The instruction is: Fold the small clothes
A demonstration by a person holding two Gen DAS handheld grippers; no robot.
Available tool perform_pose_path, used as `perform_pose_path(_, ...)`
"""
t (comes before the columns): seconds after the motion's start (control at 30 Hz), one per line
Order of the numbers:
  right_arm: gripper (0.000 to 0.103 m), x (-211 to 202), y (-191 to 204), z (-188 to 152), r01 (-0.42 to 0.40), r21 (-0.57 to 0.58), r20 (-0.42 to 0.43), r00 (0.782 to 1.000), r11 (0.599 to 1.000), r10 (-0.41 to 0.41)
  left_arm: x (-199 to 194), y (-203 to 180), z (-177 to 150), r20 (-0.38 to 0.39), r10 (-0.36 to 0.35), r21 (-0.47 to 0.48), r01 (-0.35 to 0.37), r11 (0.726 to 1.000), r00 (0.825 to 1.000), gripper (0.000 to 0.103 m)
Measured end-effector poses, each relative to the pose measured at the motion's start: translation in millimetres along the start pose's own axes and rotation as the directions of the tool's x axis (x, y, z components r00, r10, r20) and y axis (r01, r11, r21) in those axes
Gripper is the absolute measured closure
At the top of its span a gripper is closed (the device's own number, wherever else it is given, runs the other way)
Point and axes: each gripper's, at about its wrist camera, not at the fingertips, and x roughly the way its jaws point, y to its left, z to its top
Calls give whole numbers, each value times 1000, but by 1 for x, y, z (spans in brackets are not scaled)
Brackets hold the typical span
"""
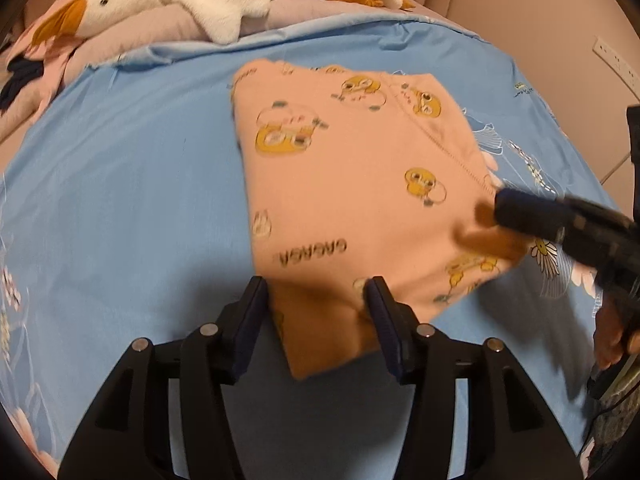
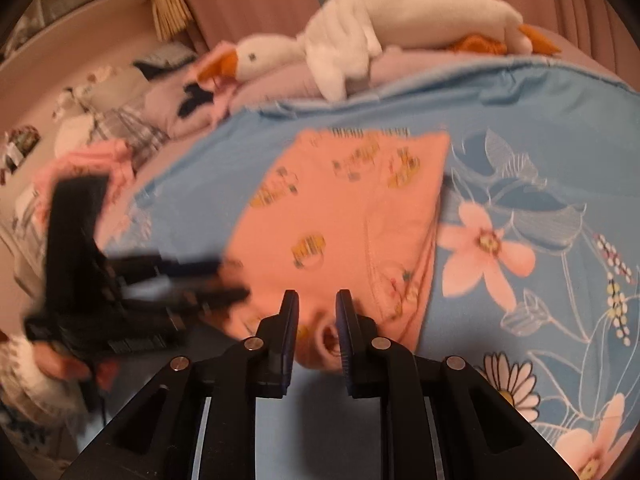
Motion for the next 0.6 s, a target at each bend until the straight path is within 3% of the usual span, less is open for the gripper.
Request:
perform_pose_path(0.13,84,18,1,8,33,12,-27,999,999,-33,-2,0,-2,1,-9,-31,9,999,1000,51)
perform_pose_path(0.23,84,40,-2,-1,87,6,-118,989,996,-86,-3,-3,-4,-2,-10,-35,10,999,1000,51)
perform_pose_path(0.5,84,27,-2,-13,84,52,-146,986,995,-76,-12,0,-14,-22,-49,-67,48,997,999,47)
perform_pose_path(0.57,76,20,-2,-11,66,67,-139,989,996,-56,-17,4,-17,-23,-89,-99,87,991,996,40)
perform_pose_path(0.6,65,15,-1,-10,45,82,-132,991,996,-34,-20,8,-18,-19,-112,-122,109,987,993,35)
